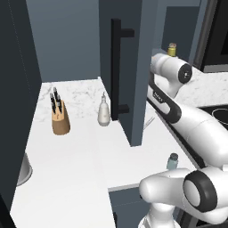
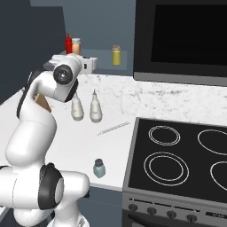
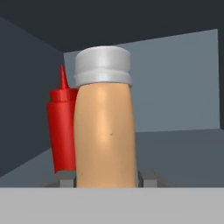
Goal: Put the shaker and condiment bottle from the counter next to their counterparts in the cabinet.
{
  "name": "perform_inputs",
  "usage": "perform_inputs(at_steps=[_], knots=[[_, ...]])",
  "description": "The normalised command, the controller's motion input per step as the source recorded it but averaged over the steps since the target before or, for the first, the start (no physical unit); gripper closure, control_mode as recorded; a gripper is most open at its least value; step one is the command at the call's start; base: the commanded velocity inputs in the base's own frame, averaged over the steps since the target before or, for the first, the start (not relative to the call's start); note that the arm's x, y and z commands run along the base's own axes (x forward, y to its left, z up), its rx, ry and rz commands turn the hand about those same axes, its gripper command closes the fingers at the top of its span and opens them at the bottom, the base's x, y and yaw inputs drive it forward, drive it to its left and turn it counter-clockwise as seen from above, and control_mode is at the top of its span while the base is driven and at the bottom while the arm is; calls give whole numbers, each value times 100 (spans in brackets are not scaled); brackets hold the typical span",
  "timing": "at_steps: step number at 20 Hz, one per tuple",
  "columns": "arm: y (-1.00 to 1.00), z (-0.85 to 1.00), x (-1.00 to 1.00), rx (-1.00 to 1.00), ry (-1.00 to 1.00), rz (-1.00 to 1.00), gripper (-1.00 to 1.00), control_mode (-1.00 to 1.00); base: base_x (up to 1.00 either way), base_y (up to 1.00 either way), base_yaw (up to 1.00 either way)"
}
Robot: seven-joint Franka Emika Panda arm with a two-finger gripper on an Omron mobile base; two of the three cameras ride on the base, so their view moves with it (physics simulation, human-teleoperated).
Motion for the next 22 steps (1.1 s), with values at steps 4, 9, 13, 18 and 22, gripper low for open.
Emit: perform_inputs(at_steps=[4, 9, 13, 18, 22], knots=[[0, -6, 26, 0, -1, 0, 100, -100, 0, 0, 0], [0, -17, 28, 0, 0, 3, 100, -100, 0, 0, 0], [0, -16, 29, 0, 0, 6, 100, -100, 0, 0, 0], [0, -10, 23, 0, 0, 4, 100, -100, 0, 0, 0], [0, -12, 14, 0, -5, 3, 100, -100, 0, 0, 0]])
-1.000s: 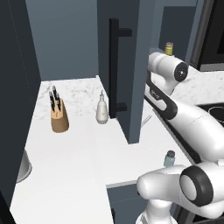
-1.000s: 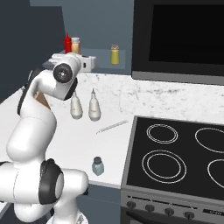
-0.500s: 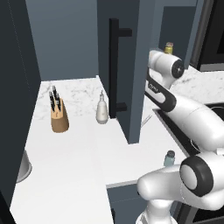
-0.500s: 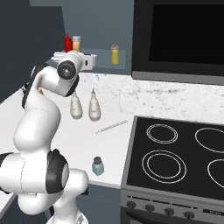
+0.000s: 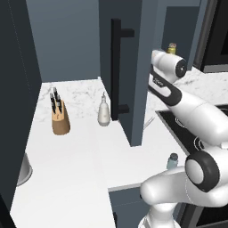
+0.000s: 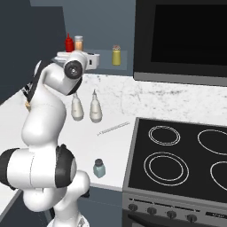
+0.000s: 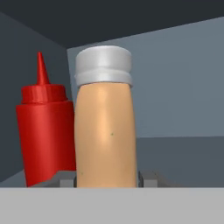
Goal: Put the shaker and condiment bottle from the counter next to their counterparts in the cabinet.
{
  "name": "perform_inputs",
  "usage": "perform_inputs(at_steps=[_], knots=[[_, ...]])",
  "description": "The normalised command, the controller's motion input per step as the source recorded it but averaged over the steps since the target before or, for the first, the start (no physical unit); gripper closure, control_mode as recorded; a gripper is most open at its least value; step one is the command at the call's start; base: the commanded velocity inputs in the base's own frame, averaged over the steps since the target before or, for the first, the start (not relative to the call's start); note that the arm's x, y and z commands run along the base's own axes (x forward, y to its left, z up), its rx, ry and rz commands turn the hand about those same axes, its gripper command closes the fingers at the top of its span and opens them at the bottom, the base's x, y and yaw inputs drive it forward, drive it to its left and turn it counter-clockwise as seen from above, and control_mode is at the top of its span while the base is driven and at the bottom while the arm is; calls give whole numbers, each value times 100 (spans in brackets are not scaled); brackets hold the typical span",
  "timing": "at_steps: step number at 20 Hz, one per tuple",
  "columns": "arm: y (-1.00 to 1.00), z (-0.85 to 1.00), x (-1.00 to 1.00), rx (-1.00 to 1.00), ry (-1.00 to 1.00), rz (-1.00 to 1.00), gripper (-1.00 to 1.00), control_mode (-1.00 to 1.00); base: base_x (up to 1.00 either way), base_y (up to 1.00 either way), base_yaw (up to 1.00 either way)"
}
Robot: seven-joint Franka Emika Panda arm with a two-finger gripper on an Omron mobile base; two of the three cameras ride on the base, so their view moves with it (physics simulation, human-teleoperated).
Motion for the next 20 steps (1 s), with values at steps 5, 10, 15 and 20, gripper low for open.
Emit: perform_inputs(at_steps=[5, 10, 15, 20], knots=[[1, -11, 6, 0, -7, 0, 100, -100, 0, 0, 0], [7, -12, 4, 0, -4, 0, -100, -100, 0, 0, 0], [2, -6, 3, 0, 0, 0, -100, -100, 0, 0, 0], [-6, 1, -4, 0, 0, 0, -100, -100, 0, 0, 0]])
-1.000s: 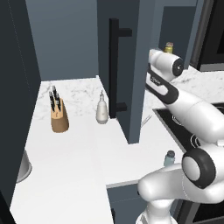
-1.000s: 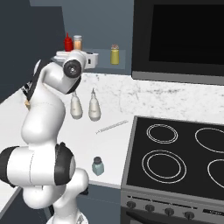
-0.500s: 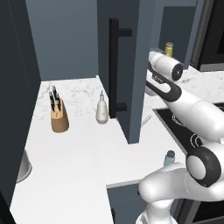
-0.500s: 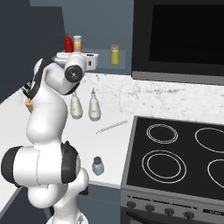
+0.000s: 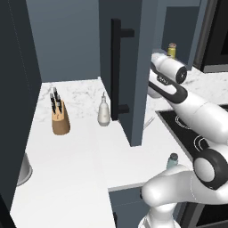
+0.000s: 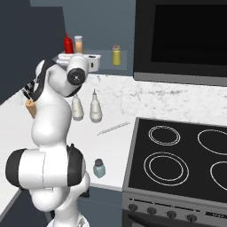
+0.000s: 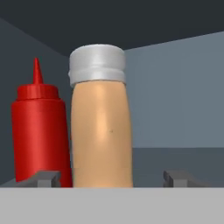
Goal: Put the shaker and condiment bottle from the counter next to their counterparts in the cabinet.
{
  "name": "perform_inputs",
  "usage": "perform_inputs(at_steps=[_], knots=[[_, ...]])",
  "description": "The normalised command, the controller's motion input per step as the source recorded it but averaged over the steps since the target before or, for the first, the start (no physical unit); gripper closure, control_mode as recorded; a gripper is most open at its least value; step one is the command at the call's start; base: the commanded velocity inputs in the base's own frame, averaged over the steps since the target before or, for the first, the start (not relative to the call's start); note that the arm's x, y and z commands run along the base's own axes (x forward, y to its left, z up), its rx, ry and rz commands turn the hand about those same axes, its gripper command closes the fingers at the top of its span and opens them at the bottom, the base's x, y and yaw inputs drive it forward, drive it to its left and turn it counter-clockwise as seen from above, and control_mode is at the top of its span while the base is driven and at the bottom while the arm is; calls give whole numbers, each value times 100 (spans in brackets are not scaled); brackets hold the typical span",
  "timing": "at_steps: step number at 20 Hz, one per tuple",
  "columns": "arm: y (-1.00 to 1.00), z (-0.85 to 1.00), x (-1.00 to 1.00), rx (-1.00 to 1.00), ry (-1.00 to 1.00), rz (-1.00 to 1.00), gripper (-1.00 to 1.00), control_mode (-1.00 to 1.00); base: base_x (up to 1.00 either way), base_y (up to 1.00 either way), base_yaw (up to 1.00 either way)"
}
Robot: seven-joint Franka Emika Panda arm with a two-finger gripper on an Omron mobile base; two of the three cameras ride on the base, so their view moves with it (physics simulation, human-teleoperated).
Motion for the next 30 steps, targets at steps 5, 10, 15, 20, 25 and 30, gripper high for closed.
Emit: perform_inputs(at_steps=[5, 10, 15, 20, 25, 30], knots=[[-5, 11, -24, 0, 0, 0, -100, -100, 0, 0, 0], [-9, 13, -43, 0, 0, 0, -100, -100, 0, 0, 0], [-4, 19, -62, 0, 0, 0, -100, -100, 0, 0, 0], [0, 35, -84, 0, 0, 1, -100, -100, 0, 0, 0], [-4, 22, -90, 0, 0, 3, -100, -100, 0, 0, 0], [-19, -2, -68, 0, 6, 6, -100, -100, 0, 0, 0]])
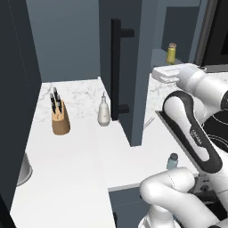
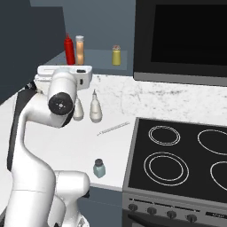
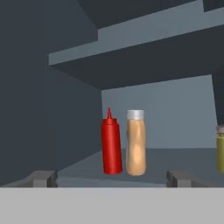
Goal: Put the shaker and condiment bottle from the counter next to their counterparts in the cabinet.
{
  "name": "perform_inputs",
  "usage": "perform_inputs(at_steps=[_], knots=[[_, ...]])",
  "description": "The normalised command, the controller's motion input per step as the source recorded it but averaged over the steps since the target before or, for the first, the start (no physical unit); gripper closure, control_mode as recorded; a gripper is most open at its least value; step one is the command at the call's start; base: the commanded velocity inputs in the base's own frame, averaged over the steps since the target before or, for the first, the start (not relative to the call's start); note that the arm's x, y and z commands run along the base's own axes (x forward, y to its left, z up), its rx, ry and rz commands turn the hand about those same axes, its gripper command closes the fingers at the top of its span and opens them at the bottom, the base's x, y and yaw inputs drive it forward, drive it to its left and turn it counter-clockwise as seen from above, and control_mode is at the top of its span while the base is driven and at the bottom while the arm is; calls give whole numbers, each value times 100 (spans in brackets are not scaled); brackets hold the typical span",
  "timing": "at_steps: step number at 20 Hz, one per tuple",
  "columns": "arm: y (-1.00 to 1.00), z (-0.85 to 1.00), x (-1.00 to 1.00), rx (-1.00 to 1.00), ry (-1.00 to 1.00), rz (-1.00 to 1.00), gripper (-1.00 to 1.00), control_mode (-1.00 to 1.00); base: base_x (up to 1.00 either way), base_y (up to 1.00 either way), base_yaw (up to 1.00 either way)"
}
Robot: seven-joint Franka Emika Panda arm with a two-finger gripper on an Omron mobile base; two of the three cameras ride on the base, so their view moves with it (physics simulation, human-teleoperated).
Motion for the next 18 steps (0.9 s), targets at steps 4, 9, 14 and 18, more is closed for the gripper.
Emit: perform_inputs(at_steps=[4, 9, 14, 18], knots=[[-25, -9, -63, 0, 6, 8, -100, -100, 0, 0, 0], [-28, -12, -68, 0, 2, 8, -100, -100, 0, 0, 0], [-8, -15, -48, 0, 2, 10, -100, -100, 0, 0, 0], [-2, -32, -35, -5, 5, 18, -100, -100, 0, 0, 0]])
